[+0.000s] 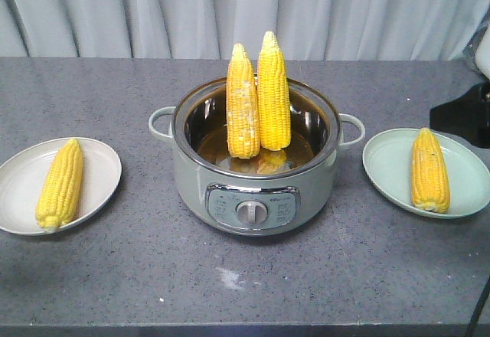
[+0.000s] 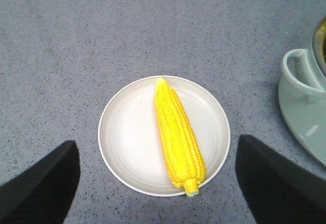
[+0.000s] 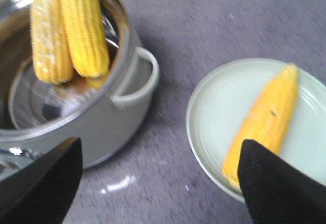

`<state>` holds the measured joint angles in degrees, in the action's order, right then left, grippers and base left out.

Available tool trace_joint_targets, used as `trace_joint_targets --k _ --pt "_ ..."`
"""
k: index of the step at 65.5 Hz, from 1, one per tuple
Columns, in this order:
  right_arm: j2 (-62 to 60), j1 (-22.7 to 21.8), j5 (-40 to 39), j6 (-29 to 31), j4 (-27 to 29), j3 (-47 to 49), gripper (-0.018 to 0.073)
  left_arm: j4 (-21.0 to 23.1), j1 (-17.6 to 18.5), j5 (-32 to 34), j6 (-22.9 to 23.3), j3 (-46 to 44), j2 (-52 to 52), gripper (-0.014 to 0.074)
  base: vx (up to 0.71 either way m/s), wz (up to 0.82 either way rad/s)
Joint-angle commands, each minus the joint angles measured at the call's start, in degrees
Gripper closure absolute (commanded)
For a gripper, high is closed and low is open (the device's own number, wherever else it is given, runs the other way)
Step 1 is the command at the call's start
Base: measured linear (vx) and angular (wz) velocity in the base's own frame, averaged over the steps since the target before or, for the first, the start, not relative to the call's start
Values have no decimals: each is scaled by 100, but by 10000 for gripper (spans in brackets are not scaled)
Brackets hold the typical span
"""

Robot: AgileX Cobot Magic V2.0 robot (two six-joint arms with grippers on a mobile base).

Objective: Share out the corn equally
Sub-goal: 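Reach the right gripper into the pot and grasp another corn cob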

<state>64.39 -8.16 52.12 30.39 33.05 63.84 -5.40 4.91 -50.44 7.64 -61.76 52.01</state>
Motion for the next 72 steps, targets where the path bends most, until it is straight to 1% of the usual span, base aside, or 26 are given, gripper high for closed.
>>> trace_joint_targets --k 1,4,8,10,15,23,32,40,44,48,54,62,72 --pt "151 -12 -506 608 833 155 -34 15 -1 344 48 -130 -48 10 0 0" --pt "289 -12 -517 824 1038 198 -34 15 -1 344 48 -130 -48 10 0 0" --pt "516 -8 -470 900 1177 368 -34 15 -1 344 48 -130 -48 10 0 0" --pt "612 25 -449 907 1177 466 -34 15 -1 344 48 -130 -48 10 0 0" --pt "908 280 -459 907 1031 834 -34 15 -1 344 48 -130 -48 10 0 0" --pt "1443 883 -546 716 664 1534 -34 20 -1 344 53 -130 -48 10 0 0" --pt "2082 1582 -990 194 23 2259 -34 16 -1 344 48 -130 -48 10 0 0" --pt "2696 2053 -1170 -172 -504 2859 -34 16 -1 338 48 -130 -48 10 0 0" --pt "2978 2206 -1267 -391 -693 3113 -34 16 -1 338 48 -130 -48 10 0 0" --pt "3249 2331 -1360 -522 -792 3349 -34 16 -1 338 48 -130 -48 10 0 0" --pt "3627 2463 -1544 -560 -871 3651 -34 16 -1 338 48 -130 -48 10 0 0" --pt "4008 2500 -1787 -646 -845 3917 -34 16 -1 327 48 -130 -48 10 0 0" --pt "4267 2505 -2174 -697 -833 3969 -34 16 -1 315 48 -130 -48 10 0 0"
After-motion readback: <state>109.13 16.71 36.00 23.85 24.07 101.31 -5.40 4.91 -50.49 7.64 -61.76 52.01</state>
